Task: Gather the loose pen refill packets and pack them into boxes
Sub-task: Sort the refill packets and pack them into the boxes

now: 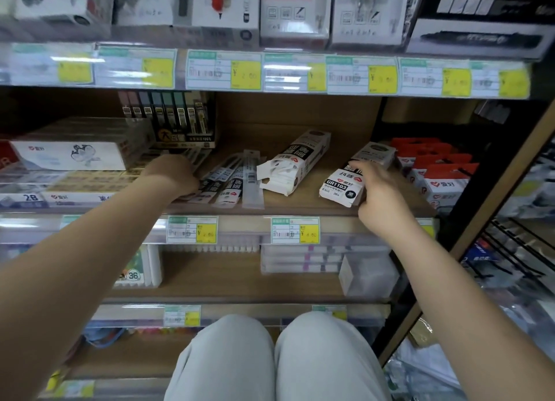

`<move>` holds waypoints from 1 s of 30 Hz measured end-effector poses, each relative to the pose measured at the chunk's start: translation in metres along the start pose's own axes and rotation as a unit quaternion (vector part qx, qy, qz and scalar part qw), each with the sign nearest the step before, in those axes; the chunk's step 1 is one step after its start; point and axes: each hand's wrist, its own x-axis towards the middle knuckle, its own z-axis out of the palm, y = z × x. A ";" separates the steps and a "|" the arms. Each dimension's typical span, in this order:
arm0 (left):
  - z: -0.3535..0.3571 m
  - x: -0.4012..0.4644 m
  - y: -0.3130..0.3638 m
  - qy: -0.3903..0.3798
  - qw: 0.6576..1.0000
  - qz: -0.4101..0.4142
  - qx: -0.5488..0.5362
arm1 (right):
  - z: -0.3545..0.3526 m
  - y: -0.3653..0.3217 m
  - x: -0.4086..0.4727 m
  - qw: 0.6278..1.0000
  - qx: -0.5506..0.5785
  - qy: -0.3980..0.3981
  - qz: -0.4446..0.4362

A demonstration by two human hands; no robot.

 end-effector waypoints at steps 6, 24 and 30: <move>-0.001 0.002 0.004 0.010 0.999 -0.013 0.036 | -0.003 -0.001 -0.001 1.000 0.010 -0.015 0.008; -0.022 -0.045 0.004 0.156 0.984 0.064 -0.064 | -0.019 -0.009 -0.008 0.997 0.057 -0.031 0.043; -0.005 -0.098 0.013 0.312 0.900 0.289 -0.093 | -0.019 -0.022 -0.020 0.996 0.091 0.018 0.001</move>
